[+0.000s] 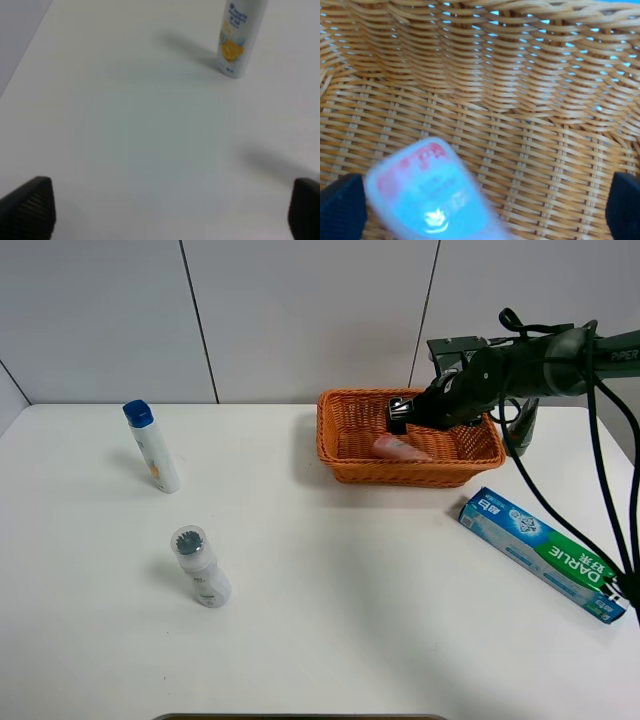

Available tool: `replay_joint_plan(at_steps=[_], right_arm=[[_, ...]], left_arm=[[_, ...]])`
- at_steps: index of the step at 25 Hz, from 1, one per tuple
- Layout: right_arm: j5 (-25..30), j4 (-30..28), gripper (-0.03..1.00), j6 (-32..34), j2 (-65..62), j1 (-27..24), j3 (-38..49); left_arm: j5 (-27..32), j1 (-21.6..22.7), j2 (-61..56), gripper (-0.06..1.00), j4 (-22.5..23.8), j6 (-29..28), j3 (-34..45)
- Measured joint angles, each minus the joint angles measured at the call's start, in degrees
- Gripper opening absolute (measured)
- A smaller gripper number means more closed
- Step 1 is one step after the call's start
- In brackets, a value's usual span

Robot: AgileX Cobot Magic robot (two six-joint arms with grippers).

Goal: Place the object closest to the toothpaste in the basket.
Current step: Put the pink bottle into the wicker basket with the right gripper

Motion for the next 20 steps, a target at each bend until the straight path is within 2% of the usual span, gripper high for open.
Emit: replay_joint_plan(at_steps=[11,20], right_arm=[[0.8,0.1,0.99,2.5,-1.6,0.0,0.0],[8.4,-0.4,0.99,3.1,-10.9,0.0,0.0]], left_arm=[[0.0,0.0,0.0,0.94,0.0,0.0,0.0],[0.0,0.0,0.0,0.94,0.0,0.0,0.0]])
